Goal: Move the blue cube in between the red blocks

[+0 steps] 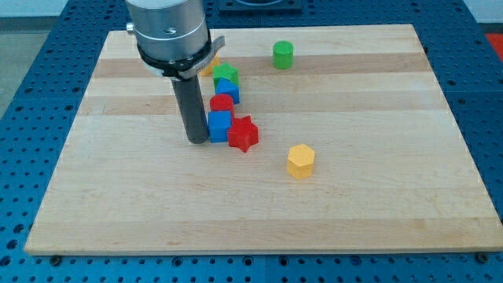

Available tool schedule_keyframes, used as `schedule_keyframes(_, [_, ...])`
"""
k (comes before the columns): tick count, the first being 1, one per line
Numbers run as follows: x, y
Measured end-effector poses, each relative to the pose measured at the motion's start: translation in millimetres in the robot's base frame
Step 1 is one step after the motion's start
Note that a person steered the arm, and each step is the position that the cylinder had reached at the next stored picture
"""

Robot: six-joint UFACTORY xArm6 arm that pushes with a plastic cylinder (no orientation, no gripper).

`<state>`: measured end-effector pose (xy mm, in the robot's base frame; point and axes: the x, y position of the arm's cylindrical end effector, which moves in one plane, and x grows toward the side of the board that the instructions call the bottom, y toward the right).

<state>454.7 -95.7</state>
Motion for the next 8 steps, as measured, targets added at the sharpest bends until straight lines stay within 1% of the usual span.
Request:
schedule_keyframes(5, [-0.1,30.8])
schedule_keyframes(8, [0.8,33.6])
